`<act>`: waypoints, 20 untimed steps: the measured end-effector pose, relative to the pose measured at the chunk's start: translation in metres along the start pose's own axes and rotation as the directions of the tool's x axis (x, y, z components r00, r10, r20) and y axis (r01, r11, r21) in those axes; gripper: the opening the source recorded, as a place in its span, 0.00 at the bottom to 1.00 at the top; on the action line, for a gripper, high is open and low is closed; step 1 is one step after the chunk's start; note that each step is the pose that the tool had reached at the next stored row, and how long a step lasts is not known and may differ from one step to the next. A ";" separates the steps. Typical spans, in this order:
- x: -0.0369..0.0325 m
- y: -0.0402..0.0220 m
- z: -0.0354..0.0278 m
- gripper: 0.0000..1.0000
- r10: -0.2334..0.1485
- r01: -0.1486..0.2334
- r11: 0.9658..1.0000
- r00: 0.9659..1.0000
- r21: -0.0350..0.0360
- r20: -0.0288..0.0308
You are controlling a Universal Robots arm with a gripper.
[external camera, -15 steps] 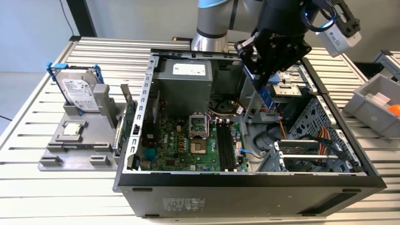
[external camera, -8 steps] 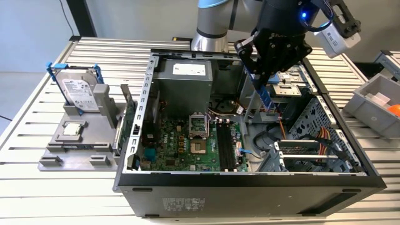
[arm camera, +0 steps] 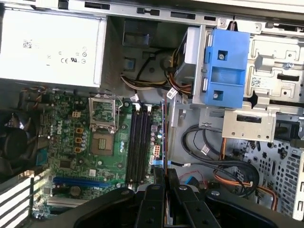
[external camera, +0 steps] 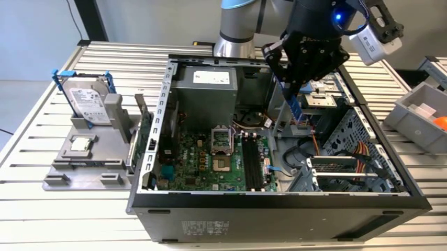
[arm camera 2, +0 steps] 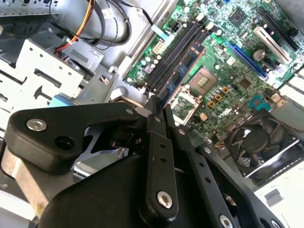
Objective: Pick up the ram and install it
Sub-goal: 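Insert the ram into the slot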
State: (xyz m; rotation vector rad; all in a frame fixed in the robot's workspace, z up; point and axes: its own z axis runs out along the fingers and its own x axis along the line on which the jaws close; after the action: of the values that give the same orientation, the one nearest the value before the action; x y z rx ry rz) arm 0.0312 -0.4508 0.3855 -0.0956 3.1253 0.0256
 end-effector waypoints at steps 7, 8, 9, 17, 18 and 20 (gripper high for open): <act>0.0003 0.0000 0.0001 0.00 0.033 -0.033 0.999 0.999 0.000 0.001; 0.0004 0.0000 0.0001 0.00 0.037 -0.037 0.999 0.999 0.000 0.001; 0.0004 0.0000 0.0001 0.00 0.041 -0.041 0.999 0.999 0.001 0.001; 0.0006 0.0000 0.0005 0.00 0.086 -0.086 0.996 0.996 0.001 0.001; 0.0006 0.0000 0.0005 0.00 0.091 -0.091 0.996 0.996 0.001 0.002; 0.0006 0.0000 0.0006 0.00 0.100 -0.100 0.995 0.995 0.002 0.002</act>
State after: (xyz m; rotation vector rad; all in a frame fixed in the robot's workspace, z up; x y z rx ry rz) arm 0.0306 -0.4508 0.3849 0.0610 3.1254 0.0243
